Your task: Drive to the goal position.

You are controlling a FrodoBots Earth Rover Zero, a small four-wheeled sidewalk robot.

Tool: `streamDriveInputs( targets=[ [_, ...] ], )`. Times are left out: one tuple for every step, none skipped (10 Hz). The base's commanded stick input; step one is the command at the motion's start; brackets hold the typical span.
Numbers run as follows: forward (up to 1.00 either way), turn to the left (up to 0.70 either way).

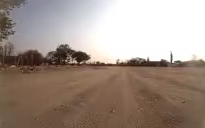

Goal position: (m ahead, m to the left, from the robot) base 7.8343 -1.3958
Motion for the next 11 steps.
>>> streamDriveInputs(
  targets=[
    [0.7, 0.0],
    [0.7, 0.0],
    [0.7, 0.0],
    [0.7, -0.35],
    [0.7, -0.35],
    [0.7, -0.35],
    [0.7, -0.35],
    [0.7, -0.35],
    [0.7, -0.35],
    [0.7, -0.35],
    [0.7, -0.35]
  ],
)
